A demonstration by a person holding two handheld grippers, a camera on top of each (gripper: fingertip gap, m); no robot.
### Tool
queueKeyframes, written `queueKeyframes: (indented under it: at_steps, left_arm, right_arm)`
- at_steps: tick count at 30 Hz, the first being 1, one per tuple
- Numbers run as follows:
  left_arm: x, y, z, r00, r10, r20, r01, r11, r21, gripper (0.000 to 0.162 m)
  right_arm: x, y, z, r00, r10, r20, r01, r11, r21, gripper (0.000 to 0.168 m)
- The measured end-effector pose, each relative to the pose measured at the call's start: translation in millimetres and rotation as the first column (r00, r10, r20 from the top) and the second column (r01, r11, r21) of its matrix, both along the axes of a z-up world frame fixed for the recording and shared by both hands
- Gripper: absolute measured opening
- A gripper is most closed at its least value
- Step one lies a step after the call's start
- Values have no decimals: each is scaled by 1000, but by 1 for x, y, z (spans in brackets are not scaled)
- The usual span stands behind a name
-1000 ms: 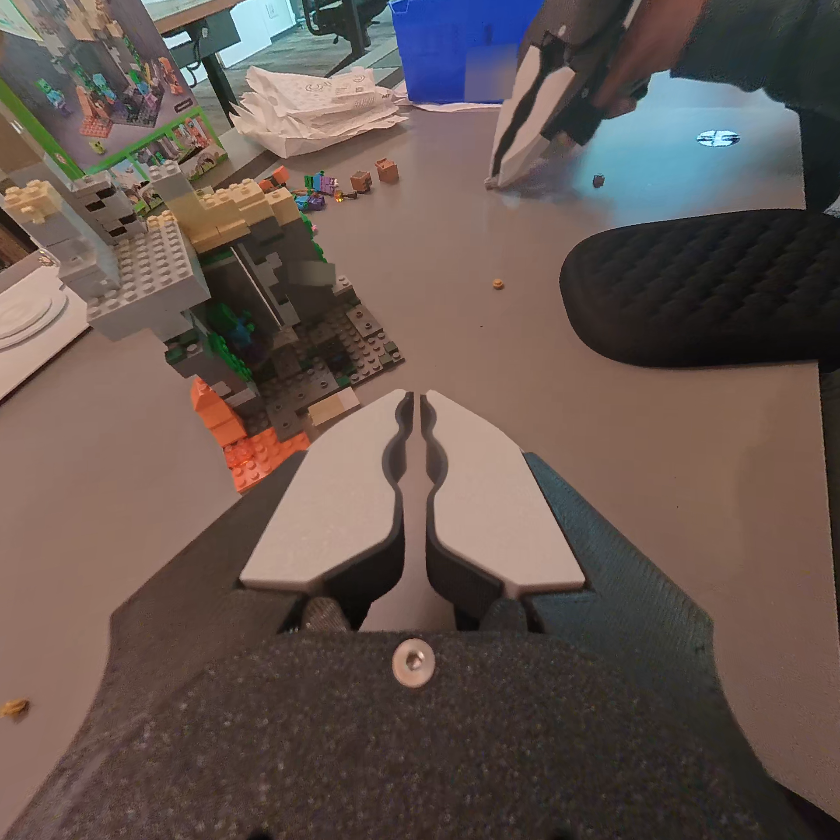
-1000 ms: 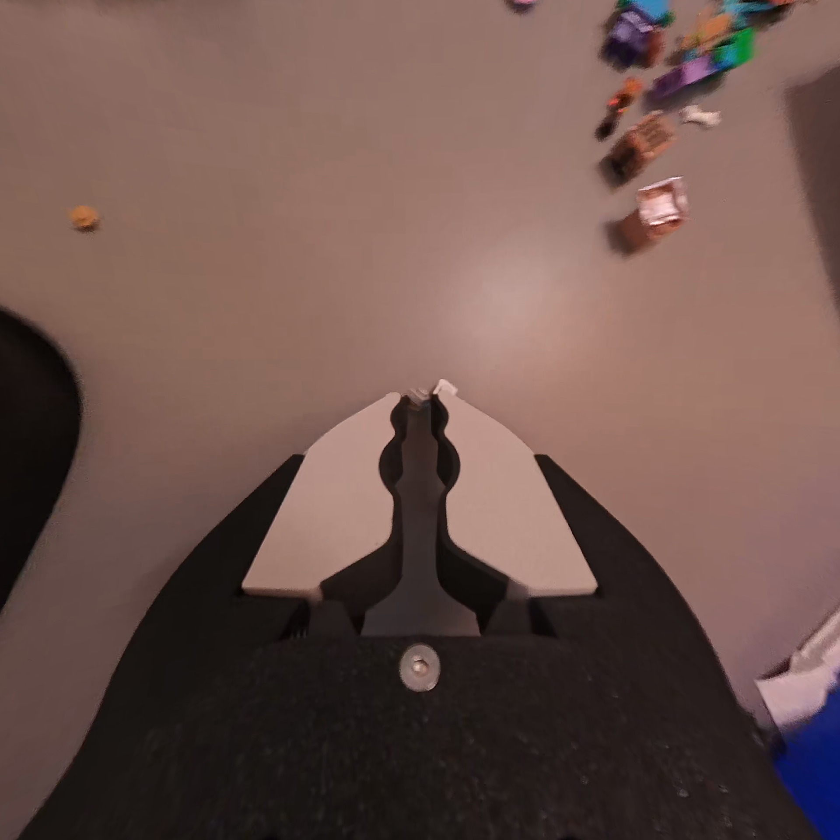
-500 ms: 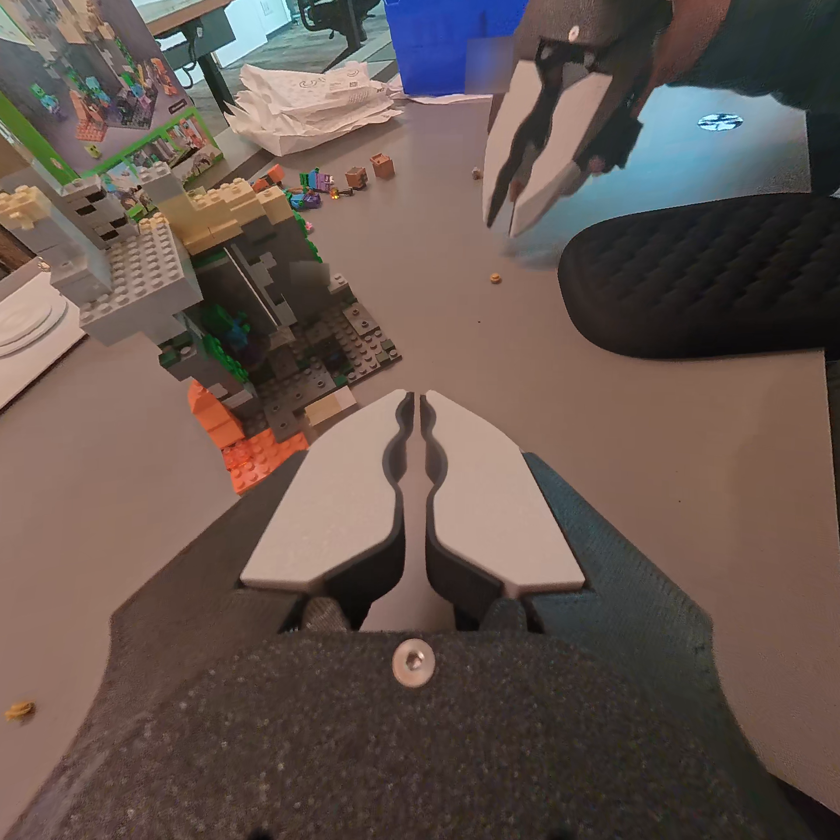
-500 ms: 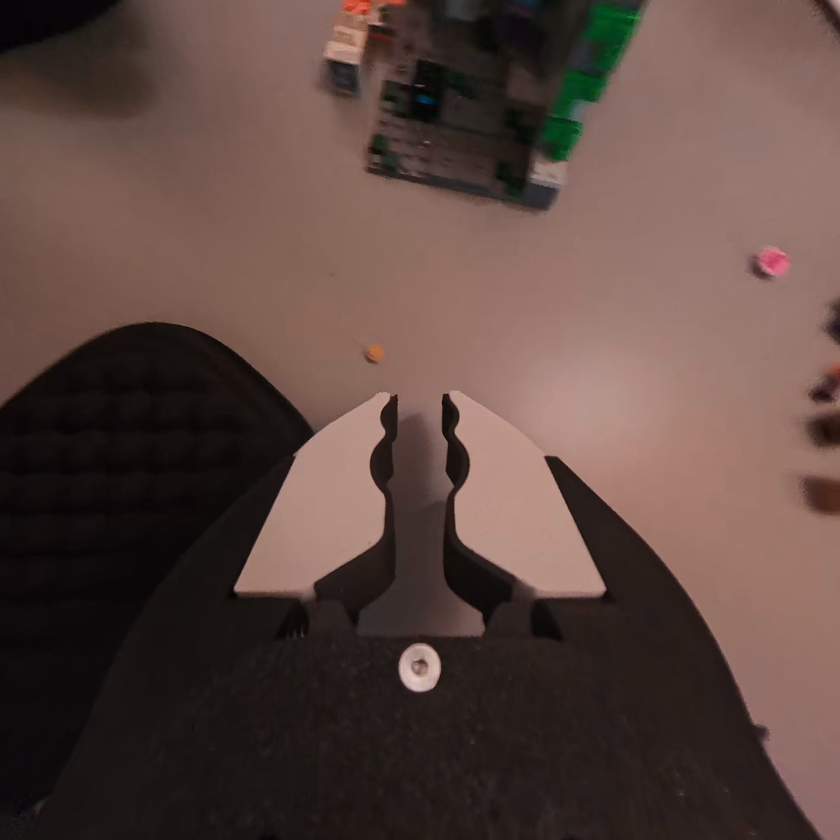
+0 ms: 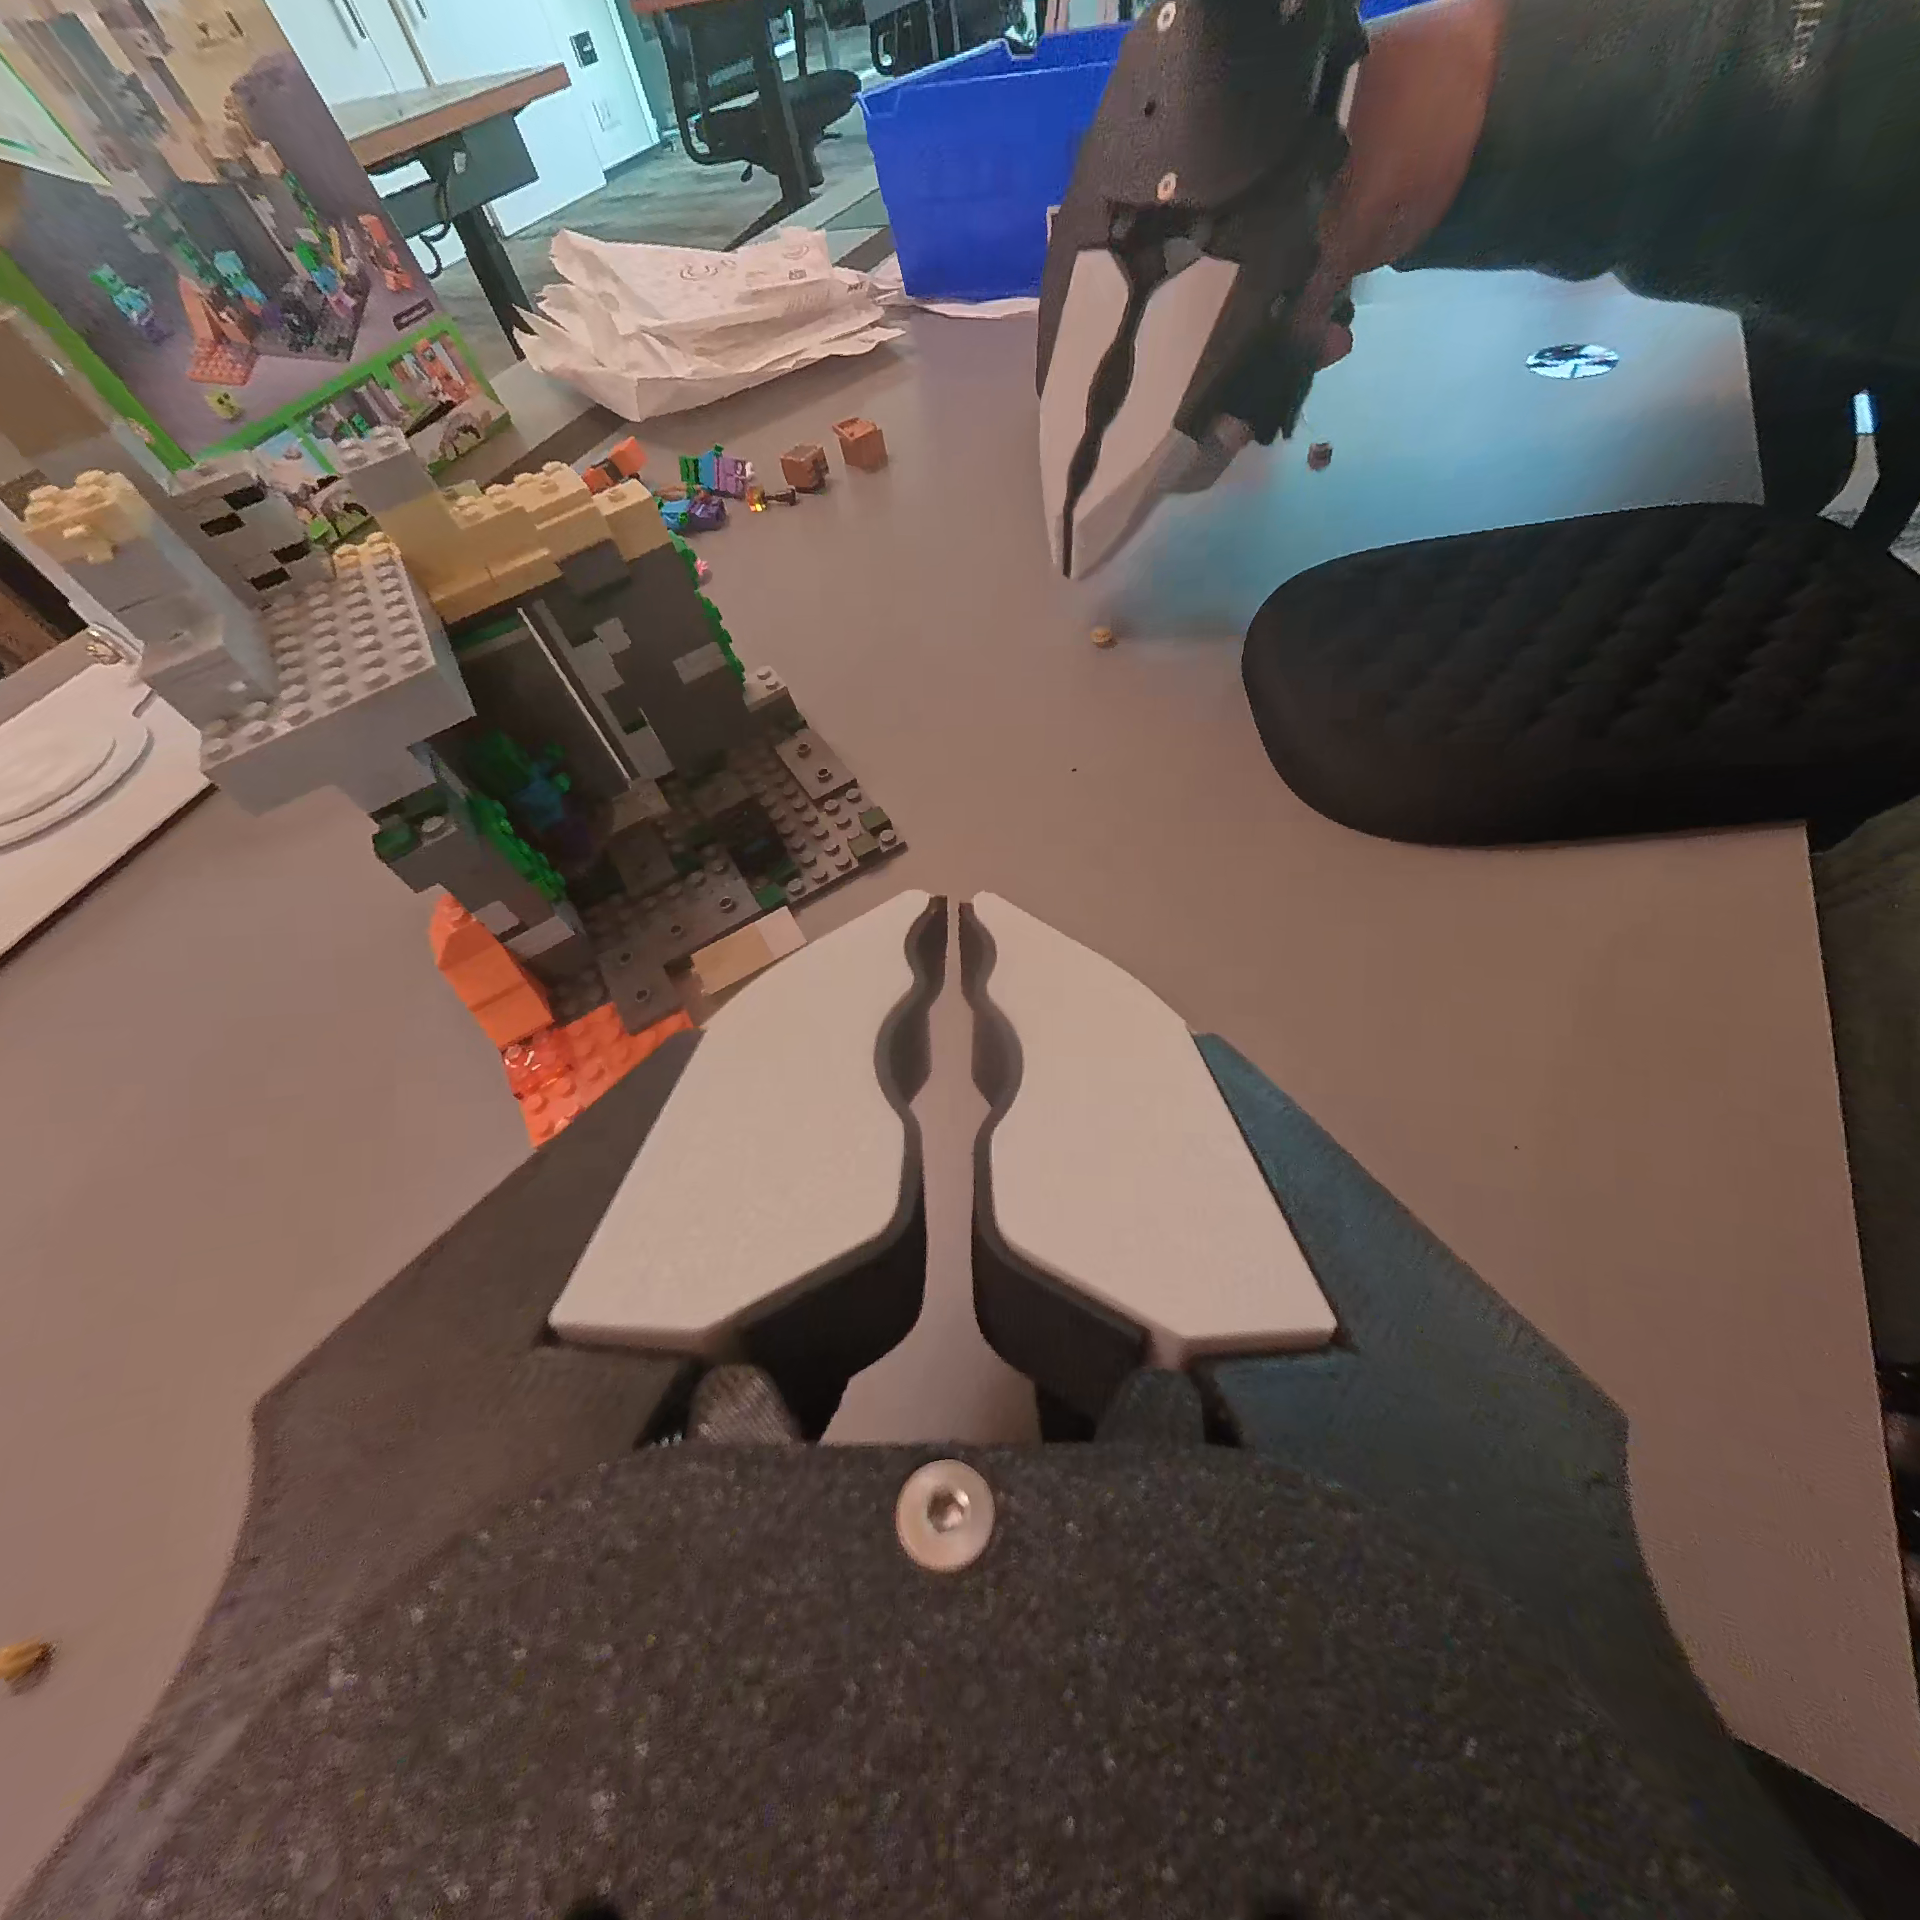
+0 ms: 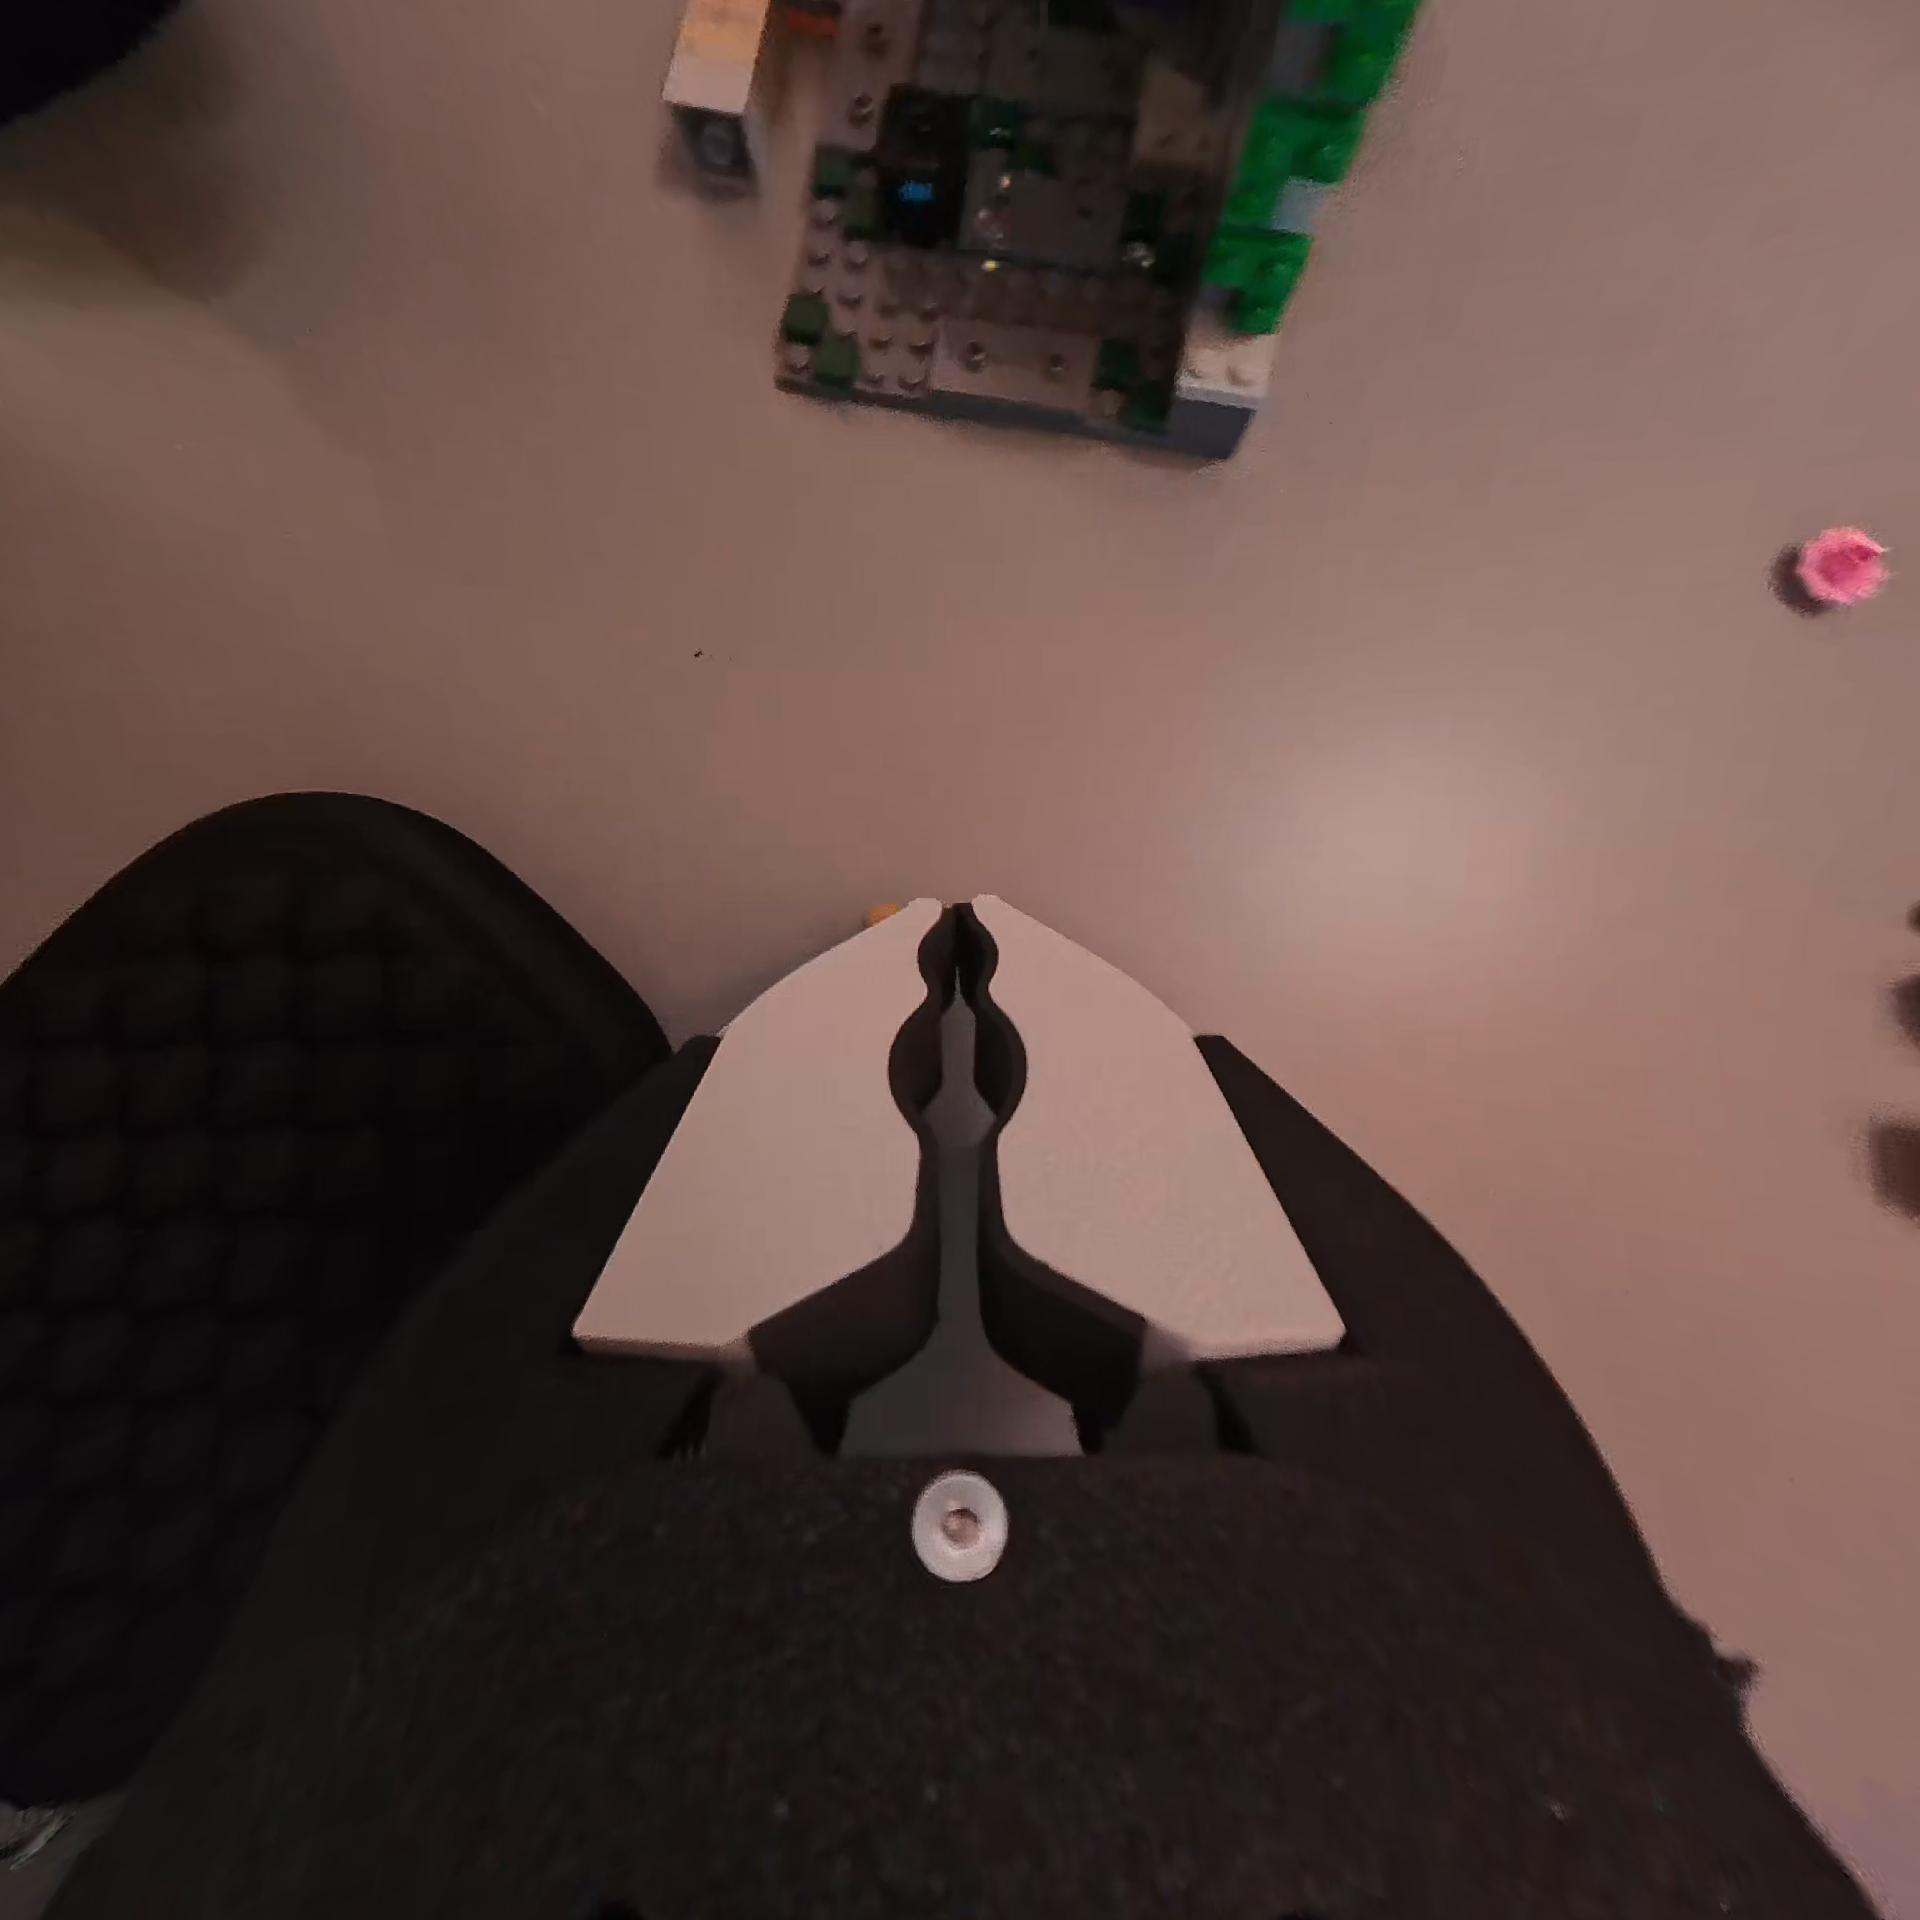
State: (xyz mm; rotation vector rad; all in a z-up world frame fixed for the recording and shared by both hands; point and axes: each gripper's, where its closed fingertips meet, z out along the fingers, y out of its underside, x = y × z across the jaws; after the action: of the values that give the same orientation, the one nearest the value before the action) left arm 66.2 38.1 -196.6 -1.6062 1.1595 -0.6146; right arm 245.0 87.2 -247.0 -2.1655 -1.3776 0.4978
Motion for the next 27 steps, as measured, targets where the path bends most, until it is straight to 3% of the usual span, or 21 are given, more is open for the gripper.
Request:
queueKeyframes:
  at_steps: [3, 6, 12, 15, 19, 23, 27]
  left_arm:
    - [0, 0, -1, 1000, -3, -4, 3, 1000, -2, 2]
    - [1, -1, -3, 1000, -6, -16, 6, 1000, -1, 2]
    - [2, 0, -4, 1000, -1, -25, 1, 1000, 1, 2]
    - [2, 0, -3, 1000, 0, -20, 0, 1000, 9, 2]
    - [3, -4, 0, 1000, -22, -11, 22, 999, 31, 6]
    - [9, -12, 19, 999, -41, 23, 37, 985, 167, 18]
    - [24, -32, 44, 996, -86, 15, 73, 912, 404, 20]
  right_arm:
    - [17, 7, 6, 999, -50, -12, 50, 999, 17, 0]
    - [17, -2, 7, 999, -25, -38, 24, 1000, -18, 13]
    - [-4, -16, -15, 998, 58, 13, -57, 998, -38, 18]
    - [-9, -13, -18, 998, 66, 25, -65, 997, -42, 7]
    - [-16, -19, -14, 992, 124, 25, -123, 992, -29, 6]
    - [-59, -37, 18, 964, 149, -222, -161, 986, -32, 6]
    - [-113, -65, 59, 832, 162, -531, -251, 963, -100, 6]
